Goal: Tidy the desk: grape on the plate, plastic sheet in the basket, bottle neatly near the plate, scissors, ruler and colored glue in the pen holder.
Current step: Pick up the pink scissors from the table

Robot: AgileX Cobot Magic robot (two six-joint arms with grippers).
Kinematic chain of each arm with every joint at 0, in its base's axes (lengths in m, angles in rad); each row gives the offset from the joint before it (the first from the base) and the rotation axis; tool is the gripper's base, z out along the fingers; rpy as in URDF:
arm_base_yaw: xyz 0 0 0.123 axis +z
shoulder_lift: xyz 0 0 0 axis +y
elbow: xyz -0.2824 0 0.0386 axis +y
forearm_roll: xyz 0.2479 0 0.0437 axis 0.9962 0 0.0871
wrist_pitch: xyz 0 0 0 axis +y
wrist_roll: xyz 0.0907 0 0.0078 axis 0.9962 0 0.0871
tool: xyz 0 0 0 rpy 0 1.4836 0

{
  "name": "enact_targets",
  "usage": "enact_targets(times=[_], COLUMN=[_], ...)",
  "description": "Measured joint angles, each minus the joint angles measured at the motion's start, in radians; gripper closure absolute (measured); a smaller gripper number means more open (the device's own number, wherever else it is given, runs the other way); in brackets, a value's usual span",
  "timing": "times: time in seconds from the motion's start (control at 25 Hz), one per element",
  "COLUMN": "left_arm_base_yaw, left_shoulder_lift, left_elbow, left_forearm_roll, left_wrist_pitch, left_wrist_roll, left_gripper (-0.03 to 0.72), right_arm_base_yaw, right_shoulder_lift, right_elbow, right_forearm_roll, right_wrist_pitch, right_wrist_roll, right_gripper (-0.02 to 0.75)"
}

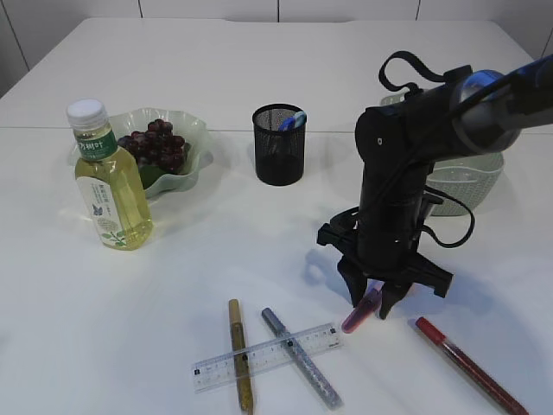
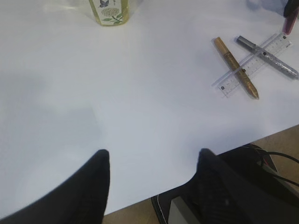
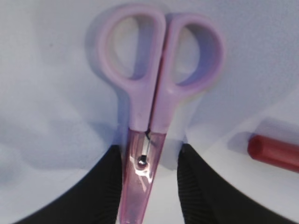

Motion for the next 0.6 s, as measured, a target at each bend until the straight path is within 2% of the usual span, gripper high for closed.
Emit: enact_targets(times=[0.28, 0.6], left_arm_base_yaw=[0.000, 0.000], left_shoulder_lift=[0.000, 0.000], left_elbow=[0.000, 0.000], left_forearm_roll=[0.000, 0.000], left_wrist_pitch=[0.002, 0.003], left_wrist_roll=[0.000, 0.000], left_gripper=[0.256, 0.256], right_arm_base_yaw=[0.000, 0.000], right_shoulder_lift=[0.002, 0.002], right_elbow=[-0.001, -0.001], right_forearm_roll=[0.002, -0.016], right_wrist_pitch=[-0.006, -0.033], right_wrist_roll=[0.000, -0.058], right_gripper=[0.534, 0.540])
